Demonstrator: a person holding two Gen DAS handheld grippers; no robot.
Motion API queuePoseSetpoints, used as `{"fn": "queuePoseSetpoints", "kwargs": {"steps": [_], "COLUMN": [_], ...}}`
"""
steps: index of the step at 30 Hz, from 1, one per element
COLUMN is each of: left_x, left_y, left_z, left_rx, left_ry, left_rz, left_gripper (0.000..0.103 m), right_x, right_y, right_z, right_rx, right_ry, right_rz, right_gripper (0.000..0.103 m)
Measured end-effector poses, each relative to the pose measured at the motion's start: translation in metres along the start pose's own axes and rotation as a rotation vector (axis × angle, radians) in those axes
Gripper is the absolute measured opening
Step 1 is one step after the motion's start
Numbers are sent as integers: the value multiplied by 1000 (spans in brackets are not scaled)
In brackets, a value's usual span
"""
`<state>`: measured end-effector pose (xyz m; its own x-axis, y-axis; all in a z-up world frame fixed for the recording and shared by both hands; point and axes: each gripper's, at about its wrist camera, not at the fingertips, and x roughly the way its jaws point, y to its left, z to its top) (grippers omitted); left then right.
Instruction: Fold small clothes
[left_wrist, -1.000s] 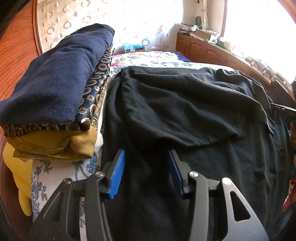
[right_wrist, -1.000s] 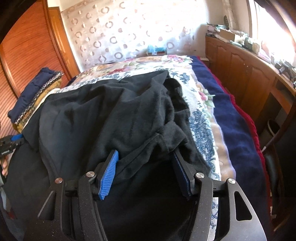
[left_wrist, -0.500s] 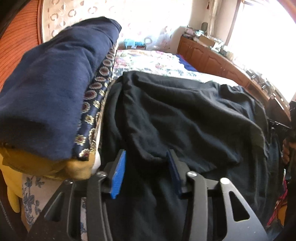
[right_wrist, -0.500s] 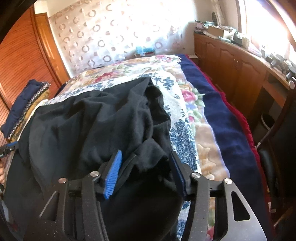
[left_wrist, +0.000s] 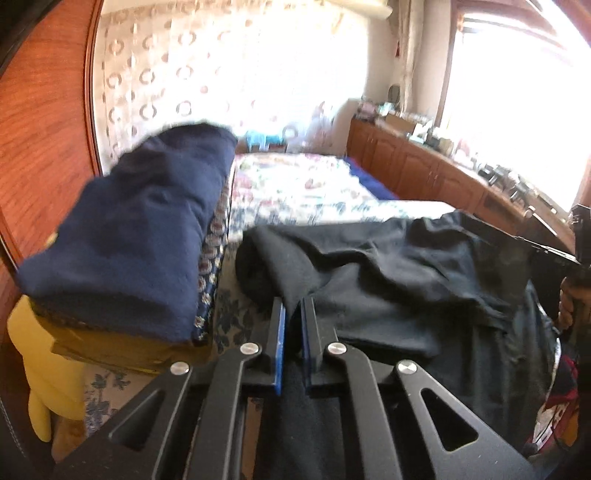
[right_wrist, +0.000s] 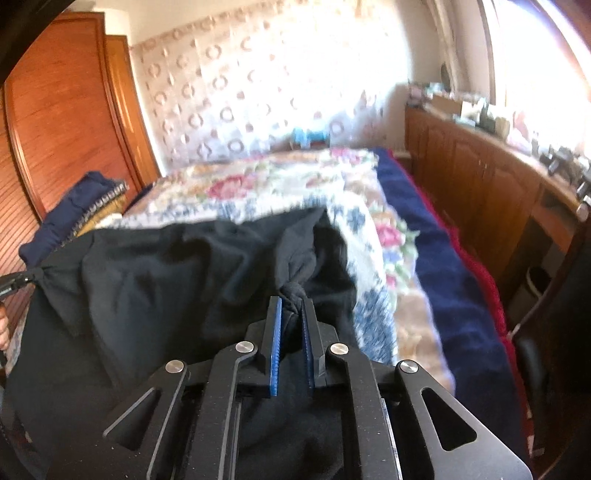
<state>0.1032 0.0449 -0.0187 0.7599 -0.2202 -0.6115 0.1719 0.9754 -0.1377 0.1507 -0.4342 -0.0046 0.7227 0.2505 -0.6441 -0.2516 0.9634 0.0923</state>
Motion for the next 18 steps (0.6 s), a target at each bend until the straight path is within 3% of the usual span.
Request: {"fn": "queuePoseSetpoints", "kwargs": {"steps": [9, 18], "left_x": [-74, -120], "left_y": [-2, -2], "left_z": [-13, -50], "left_rx": [-8, -14], "left_ry": [-115, -103], "left_rz": [-27, -40], "left_gripper": [4, 4], "right_x": [-63, -130], "right_y": [0, 5], "right_z": [14, -3], "right_rx": [-20, -85], "right_ry": [-114, -120], "right_rz": [5, 11], "right_gripper": [7, 7]}}
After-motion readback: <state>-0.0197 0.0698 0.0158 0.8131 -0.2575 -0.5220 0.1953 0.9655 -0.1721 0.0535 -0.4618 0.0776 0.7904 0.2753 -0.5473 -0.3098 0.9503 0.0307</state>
